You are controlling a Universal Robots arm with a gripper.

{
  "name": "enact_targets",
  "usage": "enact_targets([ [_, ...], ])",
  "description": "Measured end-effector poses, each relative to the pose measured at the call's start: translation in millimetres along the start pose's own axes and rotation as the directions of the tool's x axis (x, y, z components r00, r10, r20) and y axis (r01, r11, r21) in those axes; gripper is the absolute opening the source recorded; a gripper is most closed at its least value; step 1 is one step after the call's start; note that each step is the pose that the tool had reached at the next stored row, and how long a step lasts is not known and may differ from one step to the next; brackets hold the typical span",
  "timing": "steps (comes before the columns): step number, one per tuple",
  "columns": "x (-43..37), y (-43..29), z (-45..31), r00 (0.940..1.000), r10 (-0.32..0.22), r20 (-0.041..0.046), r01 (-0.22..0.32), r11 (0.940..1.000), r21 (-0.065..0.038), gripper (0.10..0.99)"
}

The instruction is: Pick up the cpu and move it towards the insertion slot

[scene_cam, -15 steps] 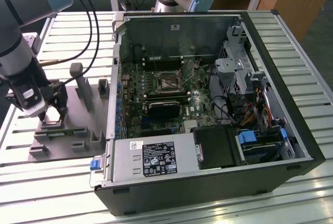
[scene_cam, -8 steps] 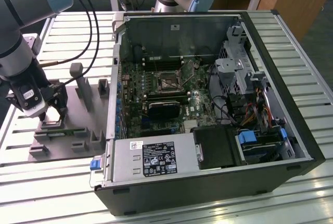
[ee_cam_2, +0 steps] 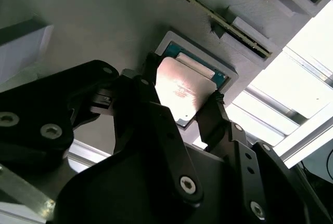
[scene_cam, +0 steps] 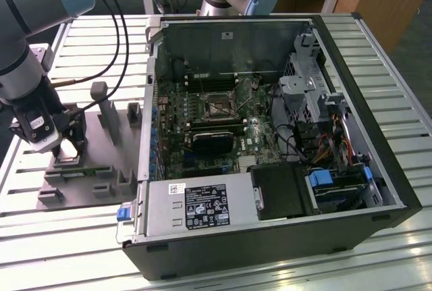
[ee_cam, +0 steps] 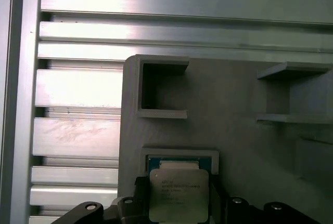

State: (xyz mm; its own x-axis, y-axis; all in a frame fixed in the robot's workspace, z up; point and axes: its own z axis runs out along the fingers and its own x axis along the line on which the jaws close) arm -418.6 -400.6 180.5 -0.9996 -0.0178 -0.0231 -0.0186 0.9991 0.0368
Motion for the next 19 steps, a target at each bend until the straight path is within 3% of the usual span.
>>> enact_targets([
  [6, 0.0, 0.1, -1.7, 1.0000, 0.000, 0.0002, 0.000, 1.0000, 0.000, 0.545],
  [19, -0.4, 0.7, -19.4, 1.0000, 0.001, 0.0001, -0.001, 1.0000, 0.000, 0.545],
])
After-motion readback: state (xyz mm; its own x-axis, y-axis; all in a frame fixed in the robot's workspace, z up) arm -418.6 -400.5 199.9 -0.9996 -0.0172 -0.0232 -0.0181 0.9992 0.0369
